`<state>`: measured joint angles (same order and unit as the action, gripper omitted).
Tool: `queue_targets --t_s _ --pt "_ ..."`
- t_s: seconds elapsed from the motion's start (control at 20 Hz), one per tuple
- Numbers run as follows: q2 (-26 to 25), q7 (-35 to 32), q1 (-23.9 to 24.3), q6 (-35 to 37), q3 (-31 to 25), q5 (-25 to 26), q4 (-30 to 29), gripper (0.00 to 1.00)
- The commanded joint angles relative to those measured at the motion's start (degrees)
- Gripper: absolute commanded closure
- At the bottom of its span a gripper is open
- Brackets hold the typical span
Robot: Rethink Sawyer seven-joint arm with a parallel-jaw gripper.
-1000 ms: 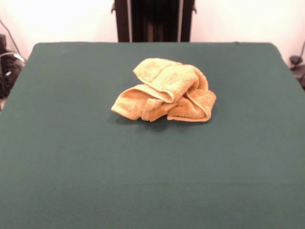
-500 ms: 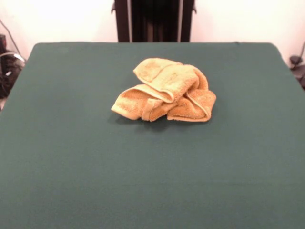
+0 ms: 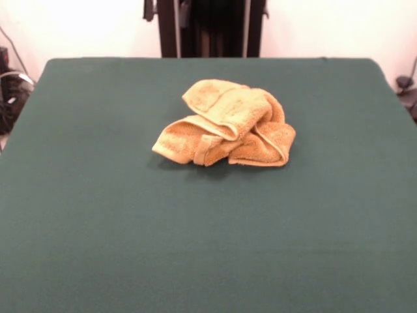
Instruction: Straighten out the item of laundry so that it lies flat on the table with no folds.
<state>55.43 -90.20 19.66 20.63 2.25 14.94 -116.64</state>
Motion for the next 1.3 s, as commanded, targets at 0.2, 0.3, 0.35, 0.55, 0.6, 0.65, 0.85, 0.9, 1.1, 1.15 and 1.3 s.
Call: queue_targets --t_s 0.2,0.3,0.35,0.55,0.6,0.65,0.85,0.9,1.1,1.15,1.3 --pt "-3.69 -5.82 -0.28 -10.61 -3.11 7.21 -14.08 0.00" --pt "-6.09 -7.00 -0.33 -14.04 -2.46 8.69 -15.06 0.00" --pt "-8.10 -7.87 -1.19 -15.53 -1.39 9.34 -14.62 0.00" --pt "-12.20 -9.16 -4.39 -15.06 1.29 9.87 -11.57 0.00" --pt "-12.12 -8.77 -3.98 -14.38 0.77 9.60 -11.51 0.00" --pt "-11.85 -8.15 -2.98 -13.10 -0.45 9.00 -11.51 0.00" --pt "-14.54 -8.55 -3.87 -11.38 0.08 8.06 -10.09 0.00" --pt "-15.02 -8.67 -4.08 -11.37 0.11 7.88 -9.69 0.00" --pt "-12.97 -7.57 -4.34 -5.36 -1.63 5.14 -7.67 0.00" --pt "-12.10 -7.27 -4.41 -2.93 -2.37 3.97 -6.86 0.00" --pt "-10.15 -6.44 -5.24 3.91 -3.26 1.54 -4.29 0.00"
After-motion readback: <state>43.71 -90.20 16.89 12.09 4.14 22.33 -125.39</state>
